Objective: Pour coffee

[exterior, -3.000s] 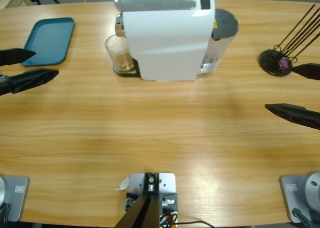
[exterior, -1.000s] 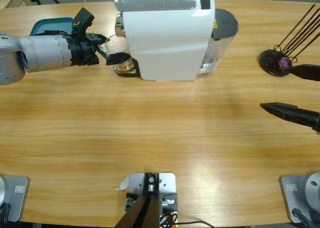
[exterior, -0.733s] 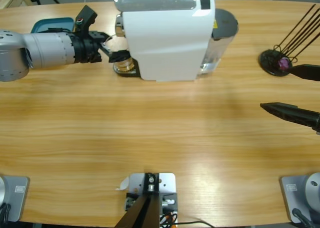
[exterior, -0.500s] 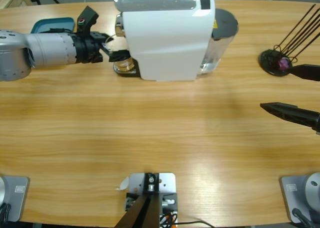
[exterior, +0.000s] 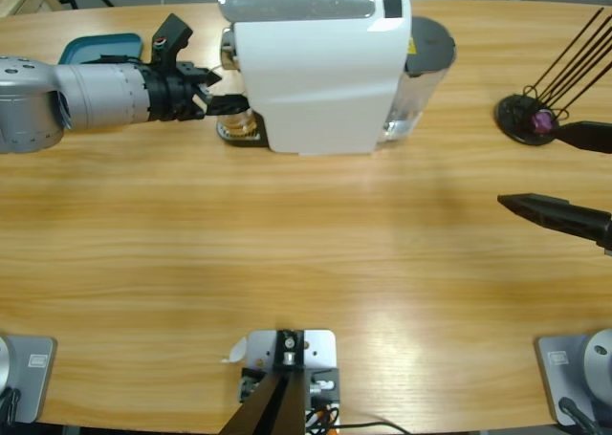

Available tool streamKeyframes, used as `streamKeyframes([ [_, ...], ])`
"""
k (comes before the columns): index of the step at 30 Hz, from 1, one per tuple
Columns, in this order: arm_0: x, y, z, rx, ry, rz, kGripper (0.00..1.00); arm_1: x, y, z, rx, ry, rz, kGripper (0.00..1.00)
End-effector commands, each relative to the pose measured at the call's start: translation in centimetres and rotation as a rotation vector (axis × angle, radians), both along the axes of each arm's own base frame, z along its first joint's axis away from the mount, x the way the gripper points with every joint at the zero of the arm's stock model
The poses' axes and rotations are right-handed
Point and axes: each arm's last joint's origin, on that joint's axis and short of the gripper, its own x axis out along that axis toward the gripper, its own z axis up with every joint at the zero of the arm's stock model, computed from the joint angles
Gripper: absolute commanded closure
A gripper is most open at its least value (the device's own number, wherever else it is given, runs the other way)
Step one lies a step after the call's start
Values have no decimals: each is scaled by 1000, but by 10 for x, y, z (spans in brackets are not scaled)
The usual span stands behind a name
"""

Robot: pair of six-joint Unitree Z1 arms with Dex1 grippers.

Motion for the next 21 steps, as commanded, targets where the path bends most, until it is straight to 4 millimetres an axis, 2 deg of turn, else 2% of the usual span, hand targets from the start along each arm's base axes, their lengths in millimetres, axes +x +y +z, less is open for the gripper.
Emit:
streamKeyframes([
  [1, -2, 24, 4, 8, -6, 98, 515, 2, 1, -13, -28, 39, -15, 4],
  [7, -15, 52, 18, -3, -36, 177, 515, 1, 1, -12, -25, 35, -15, 4],
  [11, -23, 80, 33, -29, -72, 270, 515, 0, 0, -12, -22, 31, -15, 4],
  [17, -13, 134, 35, -64, -53, 504, 500, 0, 0, -12, -22, 33, -14, 4],
  [21, -8, 157, 29, -44, -34, 601, 497, 0, 0, -12, -22, 34, -12, 4],
])
